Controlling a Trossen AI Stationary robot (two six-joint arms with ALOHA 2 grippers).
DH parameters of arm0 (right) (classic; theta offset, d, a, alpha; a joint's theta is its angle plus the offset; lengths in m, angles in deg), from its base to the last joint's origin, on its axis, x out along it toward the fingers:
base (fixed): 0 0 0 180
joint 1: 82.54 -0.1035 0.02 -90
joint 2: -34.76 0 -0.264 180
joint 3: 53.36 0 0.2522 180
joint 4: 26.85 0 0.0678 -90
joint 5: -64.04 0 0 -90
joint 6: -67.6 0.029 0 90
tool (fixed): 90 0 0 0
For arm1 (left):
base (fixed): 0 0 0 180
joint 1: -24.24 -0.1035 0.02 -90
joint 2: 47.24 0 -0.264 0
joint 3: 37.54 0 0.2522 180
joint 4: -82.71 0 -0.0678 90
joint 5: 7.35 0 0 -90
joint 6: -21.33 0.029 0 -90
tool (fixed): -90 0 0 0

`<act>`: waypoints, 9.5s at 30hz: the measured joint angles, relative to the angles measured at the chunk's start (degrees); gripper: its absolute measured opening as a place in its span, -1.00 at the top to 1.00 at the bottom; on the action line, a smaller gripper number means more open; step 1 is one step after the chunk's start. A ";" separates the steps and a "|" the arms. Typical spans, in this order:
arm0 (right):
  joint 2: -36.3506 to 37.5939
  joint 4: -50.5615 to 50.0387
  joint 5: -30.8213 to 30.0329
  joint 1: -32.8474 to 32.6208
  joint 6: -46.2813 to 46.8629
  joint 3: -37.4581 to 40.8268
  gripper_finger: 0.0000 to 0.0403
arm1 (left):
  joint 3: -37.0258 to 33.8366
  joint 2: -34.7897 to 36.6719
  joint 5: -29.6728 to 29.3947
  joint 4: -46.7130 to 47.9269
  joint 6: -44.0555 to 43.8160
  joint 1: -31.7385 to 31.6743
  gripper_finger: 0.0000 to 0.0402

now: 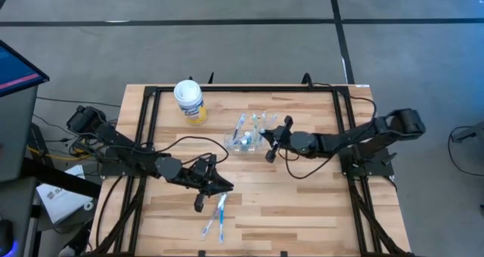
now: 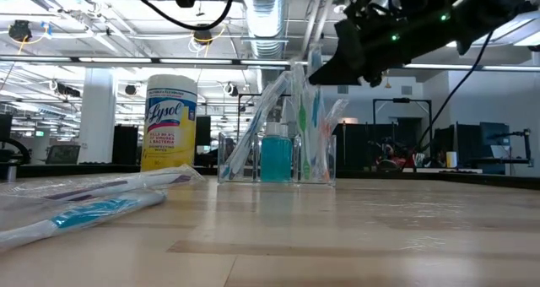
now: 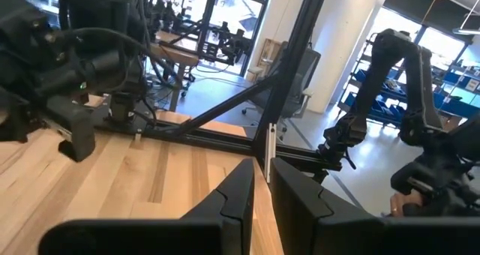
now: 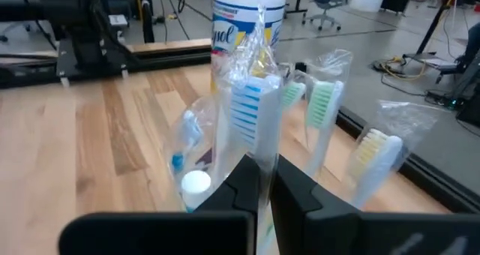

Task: Pick & Place toothbrushing station
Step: Put the left blue toothbrush into the transparent organizer, then put the purple toothbrush into the transparent organizer

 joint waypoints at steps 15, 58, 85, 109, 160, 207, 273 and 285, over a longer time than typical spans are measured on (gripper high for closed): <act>-4.20 1.66 2.69 1.60 2.10 -0.04 0.88 | 0.00 0.00 0.00 0.07 0.00 0.00 0.80; 4.95 -3.76 2.65 1.09 -2.30 -0.05 -0.09 | -0.04 0.00 0.00 0.55 -0.02 0.02 0.80; 17.60 -8.55 2.69 -11.72 -4.56 -0.04 -0.03 | -0.04 0.00 0.35 4.99 -3.57 1.43 0.80; 17.52 -9.96 2.60 -22.60 -3.95 -0.04 0.17 | -0.29 0.00 0.37 33.20 -36.31 10.26 0.67; 17.50 -12.56 2.51 -22.58 -4.41 -0.04 0.26 | 0.28 -22.82 11.79 23.64 -60.72 13.91 0.62; 14.04 -12.33 2.73 -23.82 -9.82 -0.45 0.27 | 0.13 -9.73 3.03 10.51 -45.16 8.75 1.00; -24.73 -20.96 -0.50 -25.53 -32.43 -34.07 0.28 | 0.15 -9.72 10.85 2.32 -45.02 3.26 1.00; -24.71 -19.58 -0.47 -25.51 -32.43 -34.07 0.51 | 0.15 -9.70 10.86 0.47 -45.03 3.28 1.00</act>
